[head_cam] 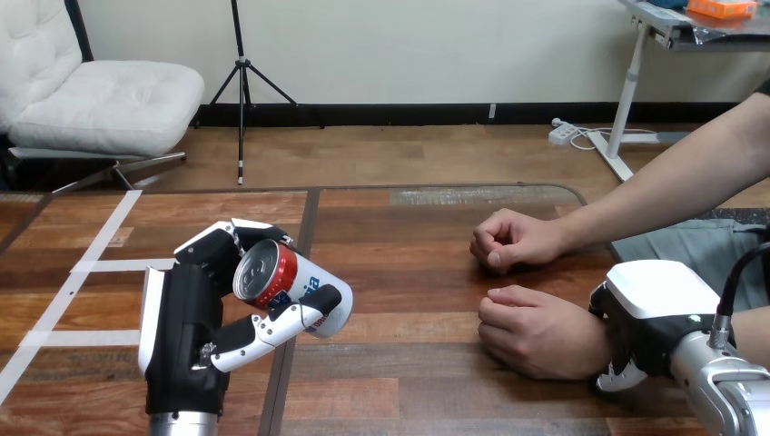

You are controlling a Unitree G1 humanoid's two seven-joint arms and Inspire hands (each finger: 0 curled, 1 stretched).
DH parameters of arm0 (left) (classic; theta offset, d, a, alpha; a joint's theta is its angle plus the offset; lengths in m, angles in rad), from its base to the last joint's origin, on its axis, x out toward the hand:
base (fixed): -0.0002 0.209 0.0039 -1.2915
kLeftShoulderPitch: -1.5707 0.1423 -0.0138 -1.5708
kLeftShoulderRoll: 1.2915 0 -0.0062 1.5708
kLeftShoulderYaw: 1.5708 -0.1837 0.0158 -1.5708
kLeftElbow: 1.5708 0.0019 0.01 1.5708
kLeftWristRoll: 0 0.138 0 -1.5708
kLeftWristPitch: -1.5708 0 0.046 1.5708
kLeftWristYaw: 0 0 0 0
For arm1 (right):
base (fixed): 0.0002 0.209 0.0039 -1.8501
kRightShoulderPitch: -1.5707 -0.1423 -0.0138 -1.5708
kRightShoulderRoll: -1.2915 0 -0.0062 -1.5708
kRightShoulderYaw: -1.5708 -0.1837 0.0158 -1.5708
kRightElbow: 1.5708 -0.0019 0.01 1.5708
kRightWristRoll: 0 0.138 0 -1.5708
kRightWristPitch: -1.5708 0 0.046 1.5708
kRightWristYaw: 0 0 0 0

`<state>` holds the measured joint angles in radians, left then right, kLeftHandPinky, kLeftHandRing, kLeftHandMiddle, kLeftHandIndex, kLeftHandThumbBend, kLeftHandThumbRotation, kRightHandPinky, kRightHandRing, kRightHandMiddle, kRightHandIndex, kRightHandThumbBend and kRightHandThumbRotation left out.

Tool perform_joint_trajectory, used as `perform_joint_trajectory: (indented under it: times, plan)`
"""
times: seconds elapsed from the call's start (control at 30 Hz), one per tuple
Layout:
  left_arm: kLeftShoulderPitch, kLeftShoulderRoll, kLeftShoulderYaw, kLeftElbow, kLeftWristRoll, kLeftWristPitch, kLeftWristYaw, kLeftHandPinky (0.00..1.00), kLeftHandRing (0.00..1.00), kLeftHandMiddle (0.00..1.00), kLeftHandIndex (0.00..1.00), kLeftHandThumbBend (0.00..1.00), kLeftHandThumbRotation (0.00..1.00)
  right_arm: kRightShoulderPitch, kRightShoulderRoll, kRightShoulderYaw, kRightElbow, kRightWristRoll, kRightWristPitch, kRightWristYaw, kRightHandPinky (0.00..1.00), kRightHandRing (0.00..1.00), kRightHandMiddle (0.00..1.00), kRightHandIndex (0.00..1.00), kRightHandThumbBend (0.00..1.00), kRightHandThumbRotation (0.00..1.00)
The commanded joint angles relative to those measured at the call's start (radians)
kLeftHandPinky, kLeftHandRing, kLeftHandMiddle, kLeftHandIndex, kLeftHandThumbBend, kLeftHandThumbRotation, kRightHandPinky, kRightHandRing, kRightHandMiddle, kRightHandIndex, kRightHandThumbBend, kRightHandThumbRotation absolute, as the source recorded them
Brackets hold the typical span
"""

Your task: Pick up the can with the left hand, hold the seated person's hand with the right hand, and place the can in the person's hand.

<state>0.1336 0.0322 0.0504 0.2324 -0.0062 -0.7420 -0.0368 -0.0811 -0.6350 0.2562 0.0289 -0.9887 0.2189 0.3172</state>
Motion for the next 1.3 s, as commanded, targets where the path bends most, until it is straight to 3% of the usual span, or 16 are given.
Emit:
perform_joint_trajectory:
  times: [0.0,0.2,0.5,0.93,1.27]
  plan:
    - [-0.051,0.002,0.001,-0.052,0.003,-0.015,0.004,0.38,0.4,0.42,0.44,0.73,0.0,-0.009,-0.023,0.01,0.031,-0.009,0.021,0.027,0.17,0.27,0.38,0.6,0.7,0.0]
    - [-0.049,0.002,0.002,-0.056,-0.002,-0.008,0.003,0.38,0.39,0.42,0.44,0.73,0.0,-0.014,-0.011,0.011,0.035,-0.004,0.042,0.058,0.16,0.25,0.36,0.62,0.75,0.0]
    - [-0.048,0.004,0.004,-0.059,-0.008,-0.006,0.0,0.38,0.39,0.42,0.44,0.73,0.0,-0.019,-0.004,0.014,0.04,0.001,0.051,0.065,0.15,0.24,0.36,0.63,0.8,0.0]
    - [-0.045,0.003,0.004,-0.063,-0.011,-0.003,-0.001,0.38,0.4,0.42,0.44,0.73,0.0,-0.036,-0.013,0.04,0.052,-0.027,0.083,0.123,0.18,0.28,0.4,0.68,0.76,0.0]
    - [-0.043,0.002,0.005,-0.07,-0.011,0.001,0.001,0.38,0.4,0.42,0.44,0.73,0.0,-0.024,-0.014,0.035,0.054,-0.017,0.089,0.104,0.22,0.33,0.44,0.64,0.8,0.0]
